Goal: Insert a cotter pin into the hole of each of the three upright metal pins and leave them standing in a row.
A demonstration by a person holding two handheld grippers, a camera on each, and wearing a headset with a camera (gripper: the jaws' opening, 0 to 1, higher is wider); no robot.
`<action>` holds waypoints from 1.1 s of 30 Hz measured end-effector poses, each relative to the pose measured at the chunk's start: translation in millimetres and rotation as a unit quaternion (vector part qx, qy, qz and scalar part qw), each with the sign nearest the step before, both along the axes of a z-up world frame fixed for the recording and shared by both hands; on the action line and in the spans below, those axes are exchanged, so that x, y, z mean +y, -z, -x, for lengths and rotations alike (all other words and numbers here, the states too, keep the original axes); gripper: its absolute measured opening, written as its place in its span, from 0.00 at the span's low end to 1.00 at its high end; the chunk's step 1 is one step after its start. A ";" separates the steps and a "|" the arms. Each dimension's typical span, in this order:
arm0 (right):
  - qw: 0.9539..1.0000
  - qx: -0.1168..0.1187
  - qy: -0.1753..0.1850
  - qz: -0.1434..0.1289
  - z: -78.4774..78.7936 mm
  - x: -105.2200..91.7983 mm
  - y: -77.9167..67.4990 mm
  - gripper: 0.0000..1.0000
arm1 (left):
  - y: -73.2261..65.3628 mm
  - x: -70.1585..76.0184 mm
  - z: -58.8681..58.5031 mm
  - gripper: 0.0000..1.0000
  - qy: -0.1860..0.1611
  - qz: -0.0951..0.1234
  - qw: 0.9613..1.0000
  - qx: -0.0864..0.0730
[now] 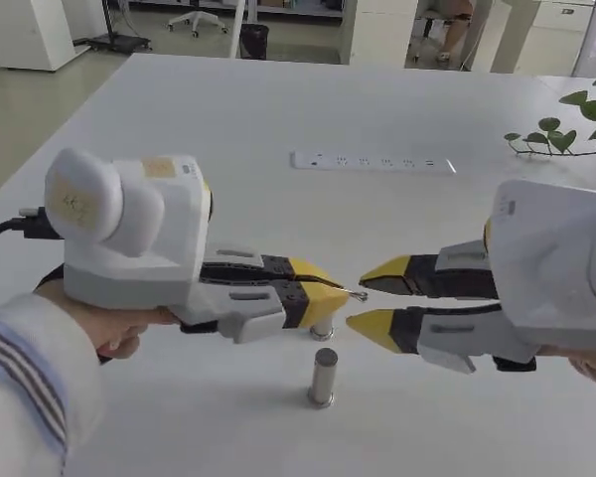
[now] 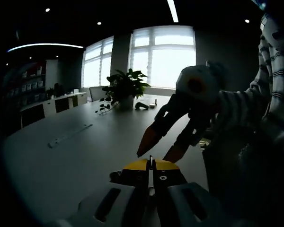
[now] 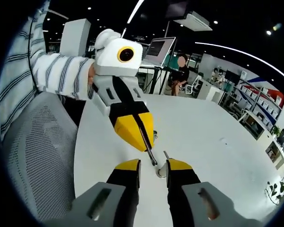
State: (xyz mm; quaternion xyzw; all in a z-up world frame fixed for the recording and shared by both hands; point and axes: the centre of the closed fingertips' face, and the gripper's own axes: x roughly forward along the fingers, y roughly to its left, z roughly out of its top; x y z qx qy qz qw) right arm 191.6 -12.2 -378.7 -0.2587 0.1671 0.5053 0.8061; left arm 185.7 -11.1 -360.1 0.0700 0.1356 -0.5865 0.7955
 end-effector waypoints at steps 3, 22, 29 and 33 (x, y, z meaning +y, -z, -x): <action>1.000 0.011 0.003 -0.001 1.4 0.3 4.4 0.17 | -0.1 -1.2 2.7 0.00 0.009 -0.001 1.000 -0.002; 0.999 0.026 -0.020 -0.019 13.7 3.7 4.8 0.00 | 3.4 -0.5 12.3 0.00 0.046 -0.022 0.998 -0.029; 0.999 0.028 -0.031 -0.018 16.4 0.8 2.1 0.00 | 3.0 -1.9 15.0 0.00 0.052 -0.023 0.998 -0.035; 0.999 0.032 -0.035 -0.017 18.2 -1.4 0.8 0.00 | 8.1 -2.5 15.5 0.00 0.052 -0.035 0.997 -0.033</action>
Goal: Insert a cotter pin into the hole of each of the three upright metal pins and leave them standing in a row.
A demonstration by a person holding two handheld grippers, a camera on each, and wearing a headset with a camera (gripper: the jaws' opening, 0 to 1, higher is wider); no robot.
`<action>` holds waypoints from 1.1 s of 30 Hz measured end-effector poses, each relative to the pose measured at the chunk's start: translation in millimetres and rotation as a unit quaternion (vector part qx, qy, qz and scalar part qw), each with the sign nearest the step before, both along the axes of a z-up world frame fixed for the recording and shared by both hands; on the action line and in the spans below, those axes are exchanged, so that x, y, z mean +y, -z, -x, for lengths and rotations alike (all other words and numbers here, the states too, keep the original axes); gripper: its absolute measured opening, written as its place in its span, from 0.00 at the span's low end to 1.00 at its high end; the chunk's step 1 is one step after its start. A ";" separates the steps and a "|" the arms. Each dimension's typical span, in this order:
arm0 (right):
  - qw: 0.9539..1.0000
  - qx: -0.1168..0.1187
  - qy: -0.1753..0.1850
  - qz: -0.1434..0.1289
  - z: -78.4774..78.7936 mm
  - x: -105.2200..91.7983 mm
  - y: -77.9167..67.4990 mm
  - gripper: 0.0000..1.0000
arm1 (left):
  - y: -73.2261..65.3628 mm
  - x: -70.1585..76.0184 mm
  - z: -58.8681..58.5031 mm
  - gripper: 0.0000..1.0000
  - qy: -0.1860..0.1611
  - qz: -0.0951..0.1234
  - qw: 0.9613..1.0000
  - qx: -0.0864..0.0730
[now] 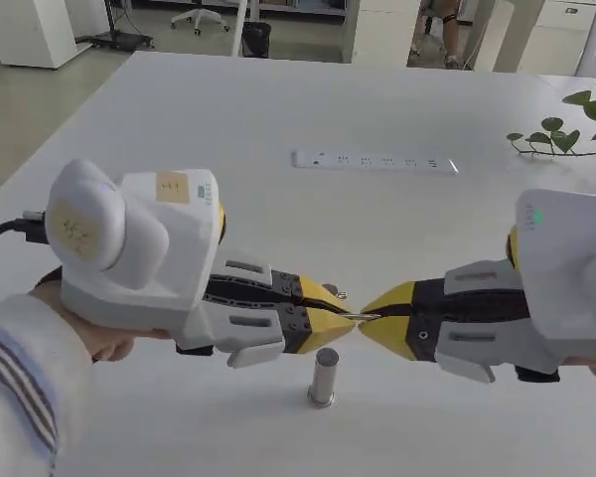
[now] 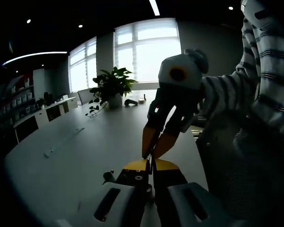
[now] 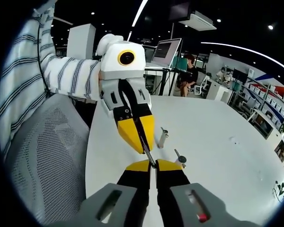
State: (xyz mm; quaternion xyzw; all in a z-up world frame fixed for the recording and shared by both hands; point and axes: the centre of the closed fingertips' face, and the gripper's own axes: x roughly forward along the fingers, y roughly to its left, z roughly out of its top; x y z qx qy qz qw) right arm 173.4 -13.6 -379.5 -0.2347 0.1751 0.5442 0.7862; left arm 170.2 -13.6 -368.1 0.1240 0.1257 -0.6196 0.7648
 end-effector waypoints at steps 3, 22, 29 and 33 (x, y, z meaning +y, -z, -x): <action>1.000 -0.005 -0.007 0.005 2.6 -0.3 0.1 0.00 | -1.2 -0.3 -0.8 0.00 -0.006 0.004 1.000 -0.003; 0.999 0.003 -0.007 0.053 3.5 -12.4 16.4 0.00 | 23.3 9.2 -4.1 0.18 -0.021 -0.036 0.999 0.002; 0.995 0.032 -0.003 0.091 4.8 -24.7 37.9 0.00 | 39.9 9.4 -5.3 0.21 -0.017 -0.070 0.997 0.005; 0.993 0.032 -0.009 0.111 3.6 -31.0 47.7 0.00 | 45.6 7.9 -6.4 0.22 -0.012 -0.081 0.997 0.005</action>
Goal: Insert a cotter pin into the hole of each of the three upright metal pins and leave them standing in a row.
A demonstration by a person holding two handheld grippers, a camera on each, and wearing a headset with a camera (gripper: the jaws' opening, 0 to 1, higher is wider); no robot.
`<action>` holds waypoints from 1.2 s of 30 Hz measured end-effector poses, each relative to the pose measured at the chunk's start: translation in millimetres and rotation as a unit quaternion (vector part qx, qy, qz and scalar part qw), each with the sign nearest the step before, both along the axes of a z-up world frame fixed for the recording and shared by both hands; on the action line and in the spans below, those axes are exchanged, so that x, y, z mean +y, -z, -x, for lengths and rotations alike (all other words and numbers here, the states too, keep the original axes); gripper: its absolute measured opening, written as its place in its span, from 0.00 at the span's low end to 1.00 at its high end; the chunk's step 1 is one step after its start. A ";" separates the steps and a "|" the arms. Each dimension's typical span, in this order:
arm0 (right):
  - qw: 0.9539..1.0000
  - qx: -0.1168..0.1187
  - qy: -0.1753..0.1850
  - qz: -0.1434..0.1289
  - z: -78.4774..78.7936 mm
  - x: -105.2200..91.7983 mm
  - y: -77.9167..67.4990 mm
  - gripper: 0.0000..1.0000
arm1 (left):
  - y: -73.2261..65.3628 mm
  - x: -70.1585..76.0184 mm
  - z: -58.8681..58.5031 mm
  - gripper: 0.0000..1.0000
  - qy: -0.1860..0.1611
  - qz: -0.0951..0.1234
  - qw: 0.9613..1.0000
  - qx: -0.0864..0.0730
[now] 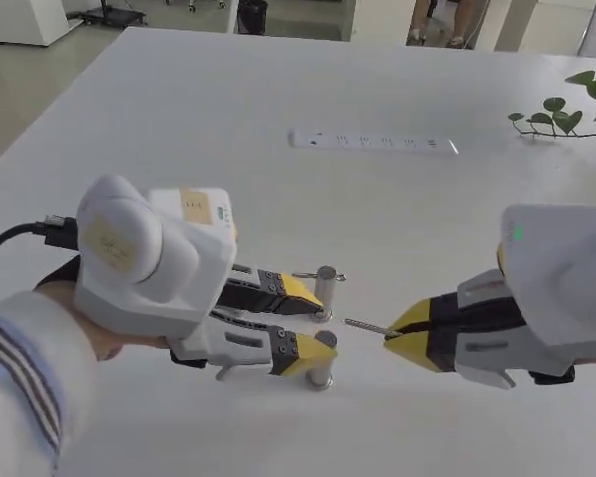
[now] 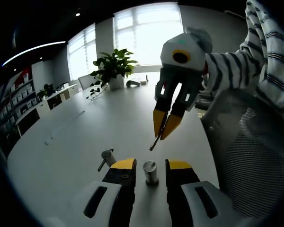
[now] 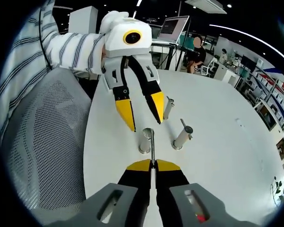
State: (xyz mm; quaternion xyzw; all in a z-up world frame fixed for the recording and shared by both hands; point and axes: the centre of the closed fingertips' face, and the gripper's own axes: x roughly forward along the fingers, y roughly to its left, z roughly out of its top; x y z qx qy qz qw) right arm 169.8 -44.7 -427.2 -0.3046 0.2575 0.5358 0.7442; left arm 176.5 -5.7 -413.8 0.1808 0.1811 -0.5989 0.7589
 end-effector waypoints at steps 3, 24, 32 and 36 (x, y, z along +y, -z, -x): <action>1.000 0.007 0.002 0.014 -2.7 -5.8 9.0 0.00 | 4.4 -0.9 -1.8 0.22 0.000 -0.007 1.000 0.001; 0.999 0.035 -0.015 0.025 -1.4 -2.2 26.2 0.00 | 18.8 -0.2 -3.8 0.10 0.004 -0.039 0.999 0.010; 0.999 0.033 -0.023 0.026 -1.0 2.8 24.5 0.00 | 19.7 -1.4 -3.9 0.10 0.007 -0.048 0.999 0.017; 0.999 0.034 -0.029 0.031 -1.0 4.9 26.0 0.00 | 19.9 -2.0 -4.0 0.10 0.010 -0.052 0.999 0.013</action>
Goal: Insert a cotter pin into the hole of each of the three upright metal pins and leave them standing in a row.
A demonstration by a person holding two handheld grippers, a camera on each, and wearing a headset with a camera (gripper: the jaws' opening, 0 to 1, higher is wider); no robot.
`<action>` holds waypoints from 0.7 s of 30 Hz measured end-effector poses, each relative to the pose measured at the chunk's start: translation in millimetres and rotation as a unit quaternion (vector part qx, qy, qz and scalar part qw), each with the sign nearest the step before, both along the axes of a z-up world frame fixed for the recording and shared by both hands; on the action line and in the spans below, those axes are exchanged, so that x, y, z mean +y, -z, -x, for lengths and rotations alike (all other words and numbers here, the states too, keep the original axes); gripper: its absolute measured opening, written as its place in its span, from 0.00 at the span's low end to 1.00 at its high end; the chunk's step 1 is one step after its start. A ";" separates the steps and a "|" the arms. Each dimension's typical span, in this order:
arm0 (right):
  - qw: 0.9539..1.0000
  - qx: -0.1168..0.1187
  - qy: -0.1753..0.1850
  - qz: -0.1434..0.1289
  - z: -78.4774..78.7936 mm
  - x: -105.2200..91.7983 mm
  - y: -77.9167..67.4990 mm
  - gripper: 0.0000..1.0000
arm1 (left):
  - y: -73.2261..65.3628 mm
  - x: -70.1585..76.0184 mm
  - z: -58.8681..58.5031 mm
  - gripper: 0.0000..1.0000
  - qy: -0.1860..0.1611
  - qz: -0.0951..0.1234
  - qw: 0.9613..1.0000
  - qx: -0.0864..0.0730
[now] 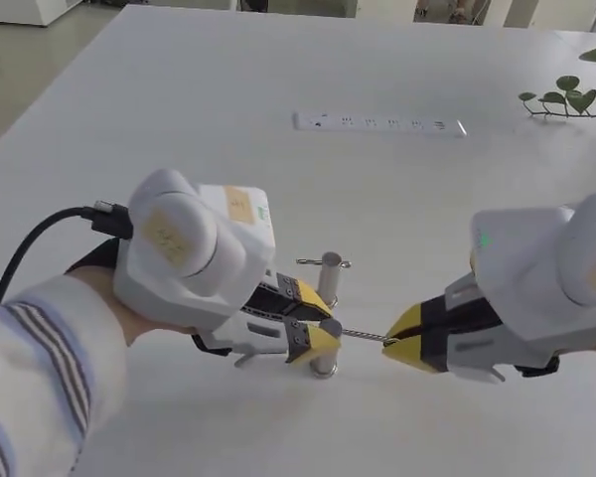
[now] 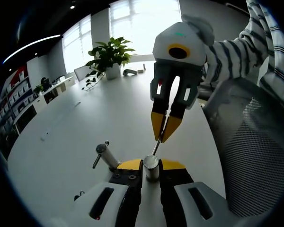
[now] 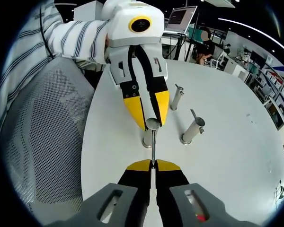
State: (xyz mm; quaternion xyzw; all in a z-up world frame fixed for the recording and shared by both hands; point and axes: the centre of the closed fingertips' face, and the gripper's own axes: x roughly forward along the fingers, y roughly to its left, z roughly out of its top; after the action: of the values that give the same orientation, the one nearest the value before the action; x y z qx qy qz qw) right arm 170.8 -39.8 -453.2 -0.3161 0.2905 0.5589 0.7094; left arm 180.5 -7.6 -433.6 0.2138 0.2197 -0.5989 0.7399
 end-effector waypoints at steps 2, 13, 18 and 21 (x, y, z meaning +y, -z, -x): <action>1.000 0.001 -0.001 0.001 -0.9 1.3 0.3 0.00 | 0.0 -0.3 0.1 0.10 0.001 -0.002 1.000 -0.003; 1.000 0.004 -0.023 0.002 -6.4 10.7 2.8 0.00 | 0.4 -3.0 0.2 0.09 -0.003 -0.002 1.000 -0.004; 0.999 0.013 -0.040 -0.008 -5.7 25.0 4.5 0.00 | 1.6 -7.0 3.7 0.09 -0.004 0.005 1.000 0.006; 0.999 0.016 -0.044 -0.010 -4.9 29.6 4.2 0.00 | 1.5 -7.4 4.1 0.09 -0.002 0.003 1.000 0.004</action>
State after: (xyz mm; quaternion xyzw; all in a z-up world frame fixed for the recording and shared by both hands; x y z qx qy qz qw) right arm 175.6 -10.2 -457.5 -0.3128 0.2822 0.5974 0.6824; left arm 176.4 -15.0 -435.1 0.2088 0.2205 -0.5992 0.7407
